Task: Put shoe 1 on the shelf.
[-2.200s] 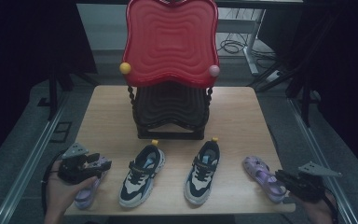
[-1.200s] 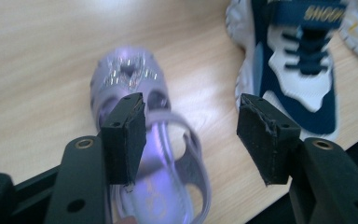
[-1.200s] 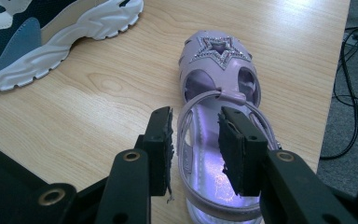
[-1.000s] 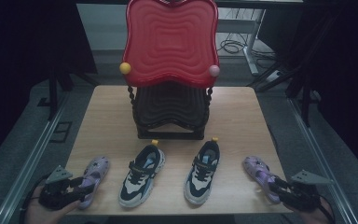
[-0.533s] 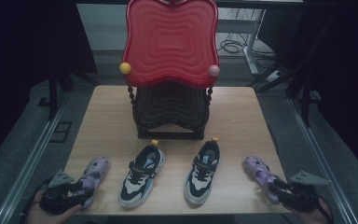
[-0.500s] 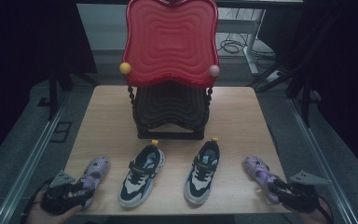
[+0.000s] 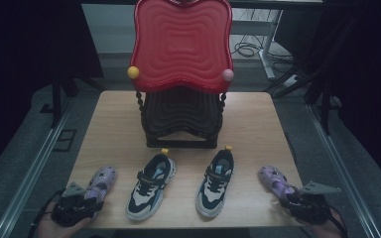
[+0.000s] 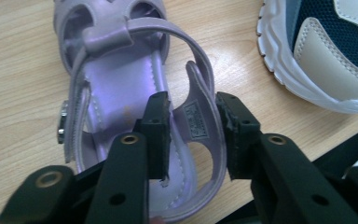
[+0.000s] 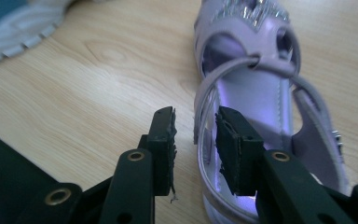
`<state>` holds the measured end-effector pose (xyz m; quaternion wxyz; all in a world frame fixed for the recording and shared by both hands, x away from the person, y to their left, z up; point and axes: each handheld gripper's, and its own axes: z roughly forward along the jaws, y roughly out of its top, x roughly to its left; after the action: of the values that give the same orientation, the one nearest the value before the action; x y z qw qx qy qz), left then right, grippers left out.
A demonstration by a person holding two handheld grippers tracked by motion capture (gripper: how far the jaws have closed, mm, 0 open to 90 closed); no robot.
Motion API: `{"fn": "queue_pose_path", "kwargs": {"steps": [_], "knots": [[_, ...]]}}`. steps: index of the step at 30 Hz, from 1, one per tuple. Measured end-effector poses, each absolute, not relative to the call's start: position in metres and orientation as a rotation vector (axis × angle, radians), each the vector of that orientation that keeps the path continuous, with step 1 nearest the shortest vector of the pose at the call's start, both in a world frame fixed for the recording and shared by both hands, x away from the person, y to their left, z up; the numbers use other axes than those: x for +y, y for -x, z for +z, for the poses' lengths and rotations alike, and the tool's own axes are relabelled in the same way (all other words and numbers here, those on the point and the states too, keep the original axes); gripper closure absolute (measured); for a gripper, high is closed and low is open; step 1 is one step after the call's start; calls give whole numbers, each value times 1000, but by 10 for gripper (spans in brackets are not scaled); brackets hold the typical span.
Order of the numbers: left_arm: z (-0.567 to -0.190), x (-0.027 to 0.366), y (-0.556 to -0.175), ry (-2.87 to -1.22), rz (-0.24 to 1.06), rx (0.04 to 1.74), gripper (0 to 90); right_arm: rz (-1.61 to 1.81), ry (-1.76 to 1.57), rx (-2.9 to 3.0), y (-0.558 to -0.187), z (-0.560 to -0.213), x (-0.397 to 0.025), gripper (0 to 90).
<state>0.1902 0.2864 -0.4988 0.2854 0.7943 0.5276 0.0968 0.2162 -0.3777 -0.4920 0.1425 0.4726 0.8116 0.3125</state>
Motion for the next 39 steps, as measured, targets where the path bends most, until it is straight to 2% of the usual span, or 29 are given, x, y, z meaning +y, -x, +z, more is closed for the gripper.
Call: {"fn": "queue_pose_path", "kwargs": {"steps": [4,7,15,26,39], "knots": [[-499,284,-191,-2140,227,1394,746,841,-1375,2359,-220,-498,-375,736],[-499,282,-193,-2154,211,1392,764,829,-1374,2365,-222,-501,-375,801],[-496,285,-192,-2158,224,1411,858,813,-1352,2363,-223,-499,-375,855],[-486,299,-189,-2050,256,1413,868,821,-1327,2345,-223,-493,-377,858],[-473,306,-189,-1956,255,1340,866,912,-1330,2242,-222,-478,-380,855]]}}
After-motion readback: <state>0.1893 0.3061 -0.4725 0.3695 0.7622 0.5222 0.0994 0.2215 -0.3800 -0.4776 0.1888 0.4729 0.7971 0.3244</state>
